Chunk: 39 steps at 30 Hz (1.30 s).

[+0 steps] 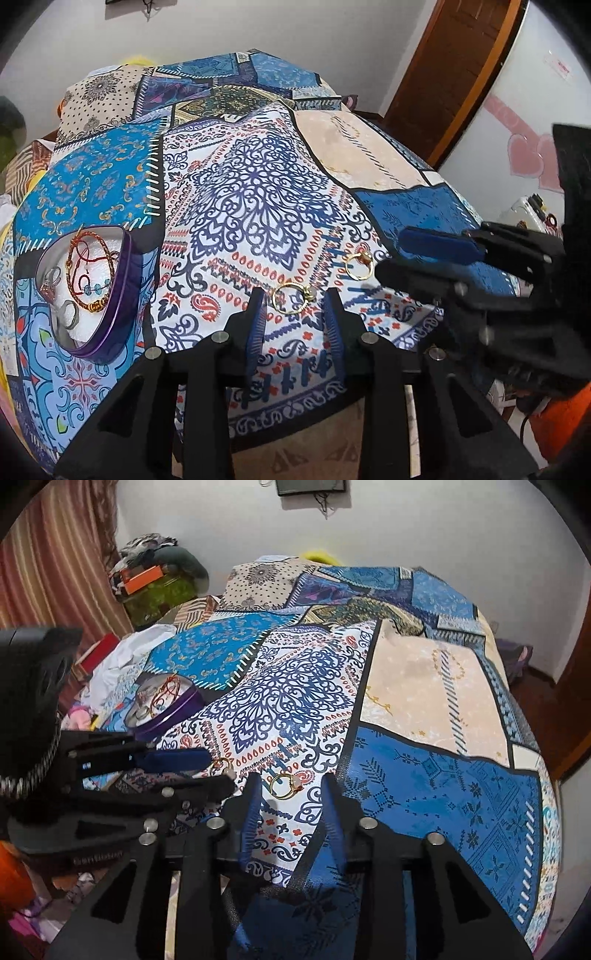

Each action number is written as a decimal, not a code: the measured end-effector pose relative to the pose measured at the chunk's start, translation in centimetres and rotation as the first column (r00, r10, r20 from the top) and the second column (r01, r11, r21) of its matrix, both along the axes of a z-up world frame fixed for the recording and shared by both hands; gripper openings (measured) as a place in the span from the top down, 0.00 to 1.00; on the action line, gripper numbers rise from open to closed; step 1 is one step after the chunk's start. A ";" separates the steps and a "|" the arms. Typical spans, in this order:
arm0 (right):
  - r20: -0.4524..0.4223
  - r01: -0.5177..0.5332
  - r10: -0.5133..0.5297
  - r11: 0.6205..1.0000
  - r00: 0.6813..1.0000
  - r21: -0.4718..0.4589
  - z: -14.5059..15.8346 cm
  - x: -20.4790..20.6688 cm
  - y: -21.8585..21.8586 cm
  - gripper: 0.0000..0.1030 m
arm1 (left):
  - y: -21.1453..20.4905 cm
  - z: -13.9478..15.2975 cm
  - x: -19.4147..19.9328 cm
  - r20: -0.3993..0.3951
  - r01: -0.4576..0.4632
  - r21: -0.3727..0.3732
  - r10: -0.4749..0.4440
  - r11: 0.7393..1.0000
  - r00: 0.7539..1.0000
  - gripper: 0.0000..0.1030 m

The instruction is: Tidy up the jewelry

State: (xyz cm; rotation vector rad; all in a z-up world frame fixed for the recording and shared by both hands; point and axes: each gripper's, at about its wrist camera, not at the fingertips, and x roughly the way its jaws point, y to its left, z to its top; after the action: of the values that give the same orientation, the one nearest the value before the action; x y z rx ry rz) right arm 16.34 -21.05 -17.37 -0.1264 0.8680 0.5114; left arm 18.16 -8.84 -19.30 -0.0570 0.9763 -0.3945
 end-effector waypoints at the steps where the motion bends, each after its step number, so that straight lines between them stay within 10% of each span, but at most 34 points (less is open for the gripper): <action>1: 0.003 -0.006 0.006 1.000 1.000 -0.005 -0.1 0.0 0.1 0.70 | 0.0 0.0 0.1 0.003 0.000 0.001 0.000 1.000 1.000 0.70; 39: 0.001 -0.028 0.028 0.998 1.000 -0.056 -0.9 0.8 1.4 0.81 | 2.5 3.0 -2.2 0.105 -0.056 0.002 0.055 0.998 0.993 0.76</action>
State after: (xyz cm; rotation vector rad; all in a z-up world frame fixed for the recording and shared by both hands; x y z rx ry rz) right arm 17.16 -19.69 -18.23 -0.1904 0.8798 0.5136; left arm 15.92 -6.31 -16.25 -0.0577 0.8698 -0.3406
